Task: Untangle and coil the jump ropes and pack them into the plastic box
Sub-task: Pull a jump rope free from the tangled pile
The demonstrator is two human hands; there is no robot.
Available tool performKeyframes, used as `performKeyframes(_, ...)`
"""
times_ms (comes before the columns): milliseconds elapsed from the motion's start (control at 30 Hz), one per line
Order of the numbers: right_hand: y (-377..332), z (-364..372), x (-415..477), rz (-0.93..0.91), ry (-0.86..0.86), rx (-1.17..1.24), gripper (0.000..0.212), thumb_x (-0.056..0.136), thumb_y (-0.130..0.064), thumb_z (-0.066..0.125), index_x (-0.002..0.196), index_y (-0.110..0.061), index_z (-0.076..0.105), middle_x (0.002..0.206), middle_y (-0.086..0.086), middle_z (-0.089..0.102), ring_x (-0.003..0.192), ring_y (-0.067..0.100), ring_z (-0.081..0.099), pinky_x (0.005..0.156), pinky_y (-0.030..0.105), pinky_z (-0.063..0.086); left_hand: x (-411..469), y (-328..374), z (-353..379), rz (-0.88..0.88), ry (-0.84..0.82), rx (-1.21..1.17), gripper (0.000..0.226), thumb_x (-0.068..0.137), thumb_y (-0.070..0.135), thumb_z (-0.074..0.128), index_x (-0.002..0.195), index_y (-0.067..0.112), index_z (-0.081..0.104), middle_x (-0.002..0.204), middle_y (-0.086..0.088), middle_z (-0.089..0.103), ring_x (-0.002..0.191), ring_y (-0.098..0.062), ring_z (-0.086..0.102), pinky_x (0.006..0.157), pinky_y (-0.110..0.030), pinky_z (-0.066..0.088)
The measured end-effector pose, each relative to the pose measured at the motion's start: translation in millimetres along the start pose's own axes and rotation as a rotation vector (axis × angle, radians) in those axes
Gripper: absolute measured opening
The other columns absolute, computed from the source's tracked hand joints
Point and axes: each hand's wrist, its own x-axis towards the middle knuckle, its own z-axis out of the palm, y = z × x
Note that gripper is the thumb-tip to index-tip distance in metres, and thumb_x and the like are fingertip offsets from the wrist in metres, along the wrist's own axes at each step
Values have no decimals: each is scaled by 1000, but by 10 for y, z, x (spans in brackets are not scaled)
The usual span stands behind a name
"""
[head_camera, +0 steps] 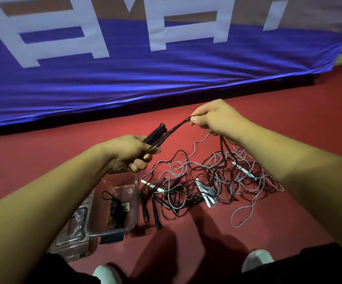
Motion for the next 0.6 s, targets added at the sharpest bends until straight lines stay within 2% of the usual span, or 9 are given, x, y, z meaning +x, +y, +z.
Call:
performKeyframes(67,15,-4,18,8,6,-21,19,90,-11,62,73,-16,69,39,-12,43,36,1,34,42,17,27,-36,30,40,-18,-65,-9,13,103,16,41,100,16,54,52,3,31,35,-5,22,38,-10,14)
performKeyframes(167,44,-11,30,28,5,0,22,90,-11,62,71,-16,69,41,-10,42,42,11,31,44,21,25,-78,52,92,-38,-149,-55,31,103,40,37,105,15,56,54,5,26,36,-3,20,37,-10,14)
performKeyframes(233,82,-14,31,34,-9,5,23,90,-11,62,69,-16,69,40,-10,41,45,14,29,46,23,23,-106,70,105,-36,-170,-62,56,89,66,39,106,15,56,56,5,24,37,-4,20,37,-13,14)
performKeyframes(267,95,-11,31,31,-15,0,23,90,-12,63,69,-17,69,39,-11,41,46,14,29,47,23,23,-117,76,109,-21,-177,-18,63,81,72,42,106,16,56,57,5,23,38,-4,20,38,-14,14)
performKeyframes(333,115,-16,25,15,-20,-19,19,88,-14,67,70,-18,70,38,-12,40,44,13,30,45,22,25,-137,68,108,17,-185,147,59,77,66,53,105,14,56,58,3,25,38,-7,22,39,-17,15)
performKeyframes(433,158,-58,3,-21,-33,-72,10,79,-21,78,73,-17,72,44,-10,47,40,7,36,42,19,31,-164,16,85,29,-205,421,40,81,47,65,94,10,60,55,0,36,38,-13,30,38,-21,21)
performKeyframes(533,169,-53,-47,-108,-79,-89,9,76,-20,81,77,-15,74,55,-5,55,41,0,38,46,16,33,-235,13,101,73,-180,743,32,88,45,66,79,16,57,54,3,45,44,-15,38,41,-22,31)
performKeyframes(600,131,-33,-55,-149,-89,17,6,77,-14,79,80,-14,74,54,-5,56,44,0,39,46,14,31,-320,64,197,197,-197,970,30,88,48,65,74,23,56,56,9,48,51,-11,44,48,-22,39)
